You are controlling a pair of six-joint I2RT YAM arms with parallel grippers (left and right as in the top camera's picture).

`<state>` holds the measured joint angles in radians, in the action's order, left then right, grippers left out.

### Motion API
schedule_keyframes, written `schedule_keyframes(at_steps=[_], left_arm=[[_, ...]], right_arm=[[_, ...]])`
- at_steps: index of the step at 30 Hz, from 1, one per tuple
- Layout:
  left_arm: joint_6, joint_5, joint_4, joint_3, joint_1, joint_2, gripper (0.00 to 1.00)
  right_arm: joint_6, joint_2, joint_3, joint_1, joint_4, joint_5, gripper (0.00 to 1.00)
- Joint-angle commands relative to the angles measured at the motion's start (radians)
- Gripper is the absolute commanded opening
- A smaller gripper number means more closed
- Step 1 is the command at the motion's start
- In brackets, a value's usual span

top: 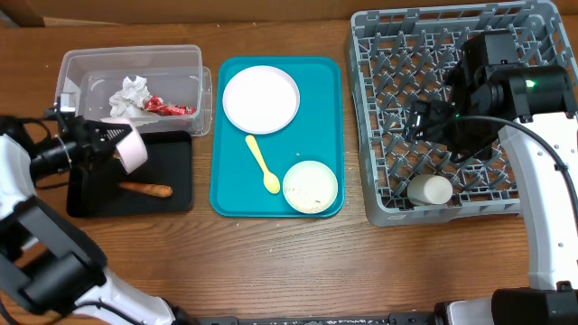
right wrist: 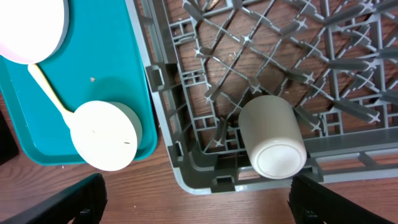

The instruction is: Sort waste into correct bins and load items into the dishwasher

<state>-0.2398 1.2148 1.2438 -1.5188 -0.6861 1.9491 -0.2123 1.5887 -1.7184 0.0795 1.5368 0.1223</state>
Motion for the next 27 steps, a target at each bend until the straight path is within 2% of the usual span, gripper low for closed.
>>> schedule_keyframes(at_steps=[1,6,11,16,21,24,25,27], left_arm=[[-0.095,0.266,0.005,0.013,-0.023,0.127,0.04],[-0.108,0.360,0.093,0.013,-0.021,0.217,0.04],[-0.241,0.367,0.206,0.012,-0.023,0.185,0.04],[-0.404,0.333,0.298,0.009,-0.017,0.081,0.04],[-0.468,0.201,0.292,-0.029,0.066,-0.123,0.04],[-0.409,0.025,0.223,-0.032,0.238,-0.257,0.04],[-0.332,-0.064,0.172,-0.032,0.312,-0.286,0.04],[-0.076,-0.393,0.051,-0.032,0.488,-0.311,0.04]], right_arm=[[0.004,-0.010,-0.003,0.005,0.004,-0.009,0.96],[0.004,-0.010,-0.003,0.005,0.010,-0.009,0.96],[0.004,-0.010,-0.003,0.005,0.010,-0.009,0.96],[0.004,-0.010,-0.003,0.005,0.010,-0.009,0.96],[0.004,-0.010,-0.003,0.005,0.001,-0.009,0.96],[0.004,-0.010,-0.003,0.005,-0.002,-0.008,0.96],[0.004,-0.010,-0.003,0.005,-0.002,-0.008,0.96],[0.004,-0.010,-0.003,0.005,-0.001,-0.008,0.96]])
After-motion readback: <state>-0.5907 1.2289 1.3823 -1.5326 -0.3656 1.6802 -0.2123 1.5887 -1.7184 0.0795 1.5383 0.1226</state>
